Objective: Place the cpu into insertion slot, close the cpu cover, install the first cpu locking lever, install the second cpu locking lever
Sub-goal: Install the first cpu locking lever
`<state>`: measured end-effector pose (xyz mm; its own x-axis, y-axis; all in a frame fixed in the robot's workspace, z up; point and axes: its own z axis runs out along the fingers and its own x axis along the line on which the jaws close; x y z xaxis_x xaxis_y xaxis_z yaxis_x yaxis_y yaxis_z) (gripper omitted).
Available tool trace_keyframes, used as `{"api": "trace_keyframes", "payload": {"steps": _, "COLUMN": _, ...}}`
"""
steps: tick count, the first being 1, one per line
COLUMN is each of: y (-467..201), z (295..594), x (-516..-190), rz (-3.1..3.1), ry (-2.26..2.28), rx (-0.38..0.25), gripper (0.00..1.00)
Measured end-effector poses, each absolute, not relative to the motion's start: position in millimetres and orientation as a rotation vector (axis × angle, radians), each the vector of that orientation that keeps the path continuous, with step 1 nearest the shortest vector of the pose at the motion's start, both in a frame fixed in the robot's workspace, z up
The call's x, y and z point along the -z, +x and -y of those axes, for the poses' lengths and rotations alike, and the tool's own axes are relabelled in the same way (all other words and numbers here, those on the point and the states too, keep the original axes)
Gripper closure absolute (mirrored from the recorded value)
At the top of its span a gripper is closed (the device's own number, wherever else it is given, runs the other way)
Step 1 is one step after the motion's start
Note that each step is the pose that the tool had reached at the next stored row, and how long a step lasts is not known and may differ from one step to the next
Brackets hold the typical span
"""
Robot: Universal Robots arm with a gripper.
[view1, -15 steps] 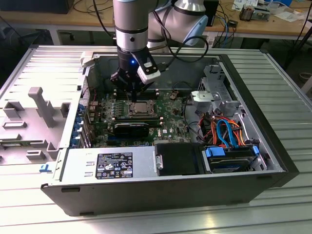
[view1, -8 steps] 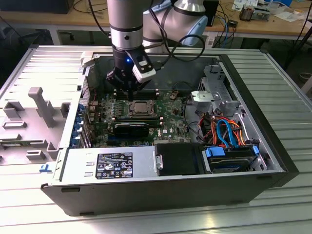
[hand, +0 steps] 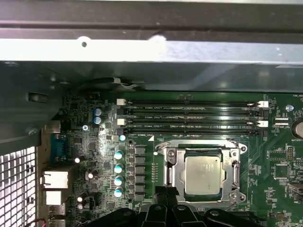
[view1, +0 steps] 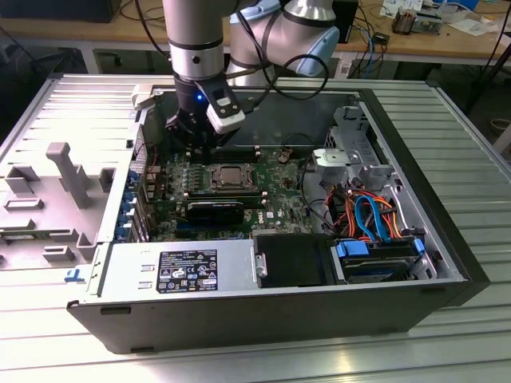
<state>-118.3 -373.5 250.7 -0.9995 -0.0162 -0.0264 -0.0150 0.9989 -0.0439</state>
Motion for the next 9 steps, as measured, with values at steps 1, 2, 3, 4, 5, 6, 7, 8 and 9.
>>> {"api": "trace_keyframes", "payload": {"steps": 1, "y": -119.8, "z": 373.1, "x": -250.8, "rz": -3.113, "ry": -0.024, "rx": 0.068, "gripper": 0.89}}
{"api": "trace_keyframes", "payload": {"steps": 2, "y": -120.8, "z": 372.8, "x": -250.8, "rz": -3.113, "ry": -0.024, "rx": 0.068, "gripper": 0.89}}
{"api": "trace_keyframes", "payload": {"steps": 3, "y": -122.4, "z": 372.5, "x": -251.1, "rz": -3.112, "ry": -0.024, "rx": 0.068, "gripper": 0.89}}
{"api": "trace_keyframes", "payload": {"steps": 4, "y": -123.8, "z": 372.2, "x": -251.3, "rz": -3.111, "ry": -0.024, "rx": 0.068, "gripper": 0.89}}
{"api": "trace_keyframes", "payload": {"steps": 5, "y": -125.0, "z": 371.9, "x": -251.4, "rz": -3.11, "ry": -0.024, "rx": 0.068, "gripper": 0.89}}
{"api": "trace_keyframes", "payload": {"steps": 6, "y": -126.3, "z": 371.5, "x": -251.6, "rz": -3.11, "ry": -0.024, "rx": 0.068, "gripper": 0.89}}
{"api": "trace_keyframes", "payload": {"steps": 7, "y": -127.6, "z": 371.0, "x": -252.5, "rz": -3.108, "ry": -0.024, "rx": 0.068, "gripper": 0.89}}
{"api": "trace_keyframes", "payload": {"steps": 8, "y": -128.1, "z": 370.7, "x": -253.4, "rz": -3.108, "ry": -0.024, "rx": 0.068, "gripper": 0.89}}
{"api": "trace_keyframes", "payload": {"steps": 9, "y": -128.4, "z": 370.5, "x": -254.3, "rz": -3.108, "ry": -0.024, "rx": 0.068, "gripper": 0.89}}
